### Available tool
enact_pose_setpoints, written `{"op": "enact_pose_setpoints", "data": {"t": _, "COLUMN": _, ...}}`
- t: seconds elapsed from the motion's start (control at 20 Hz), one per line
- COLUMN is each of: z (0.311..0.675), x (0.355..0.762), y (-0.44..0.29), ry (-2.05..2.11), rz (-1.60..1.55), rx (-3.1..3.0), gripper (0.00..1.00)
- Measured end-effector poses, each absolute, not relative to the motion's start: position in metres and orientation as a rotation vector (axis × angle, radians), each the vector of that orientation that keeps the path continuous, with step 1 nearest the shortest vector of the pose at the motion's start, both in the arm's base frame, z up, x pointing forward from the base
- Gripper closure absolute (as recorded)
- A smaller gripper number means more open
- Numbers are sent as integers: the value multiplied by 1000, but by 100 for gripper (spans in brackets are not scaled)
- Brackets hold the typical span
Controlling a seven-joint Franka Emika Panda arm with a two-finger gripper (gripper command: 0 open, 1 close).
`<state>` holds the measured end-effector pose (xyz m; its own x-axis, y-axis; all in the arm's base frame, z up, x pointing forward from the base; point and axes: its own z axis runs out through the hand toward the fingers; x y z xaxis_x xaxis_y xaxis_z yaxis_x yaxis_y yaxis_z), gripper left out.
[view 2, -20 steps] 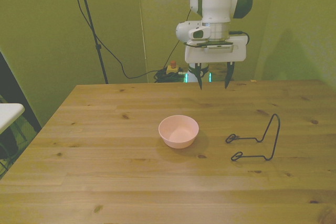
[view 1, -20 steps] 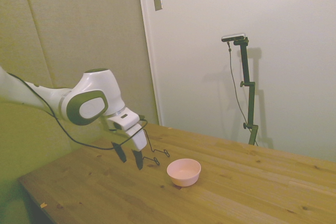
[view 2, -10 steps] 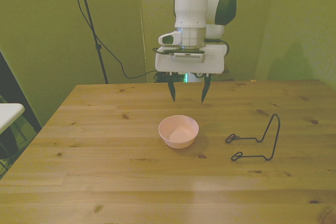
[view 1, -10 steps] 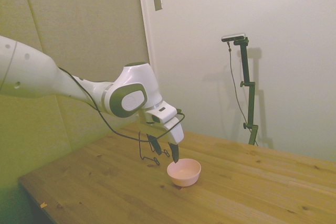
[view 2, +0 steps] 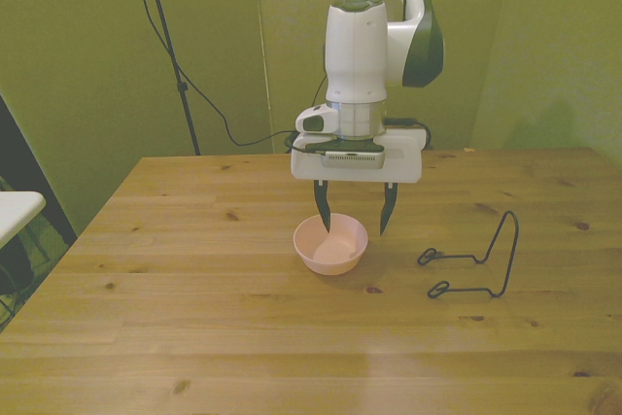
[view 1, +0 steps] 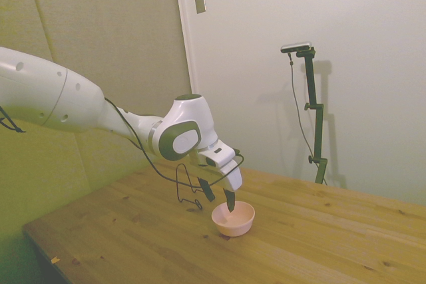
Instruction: Load the bowl
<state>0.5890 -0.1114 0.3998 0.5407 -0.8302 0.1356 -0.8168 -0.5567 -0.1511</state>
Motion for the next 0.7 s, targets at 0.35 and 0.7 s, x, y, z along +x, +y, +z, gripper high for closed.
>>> {"op": "enact_pose_setpoints", "data": {"t": 0.35, "z": 365, "x": 605, "y": -106, "ry": 1437, "rz": -240, "rx": -2723, "gripper": 100}}
{"op": "enact_pose_setpoints", "data": {"t": 0.7, "z": 354, "x": 608, "y": -103, "ry": 1446, "rz": -209, "rx": -2711, "gripper": 100}}
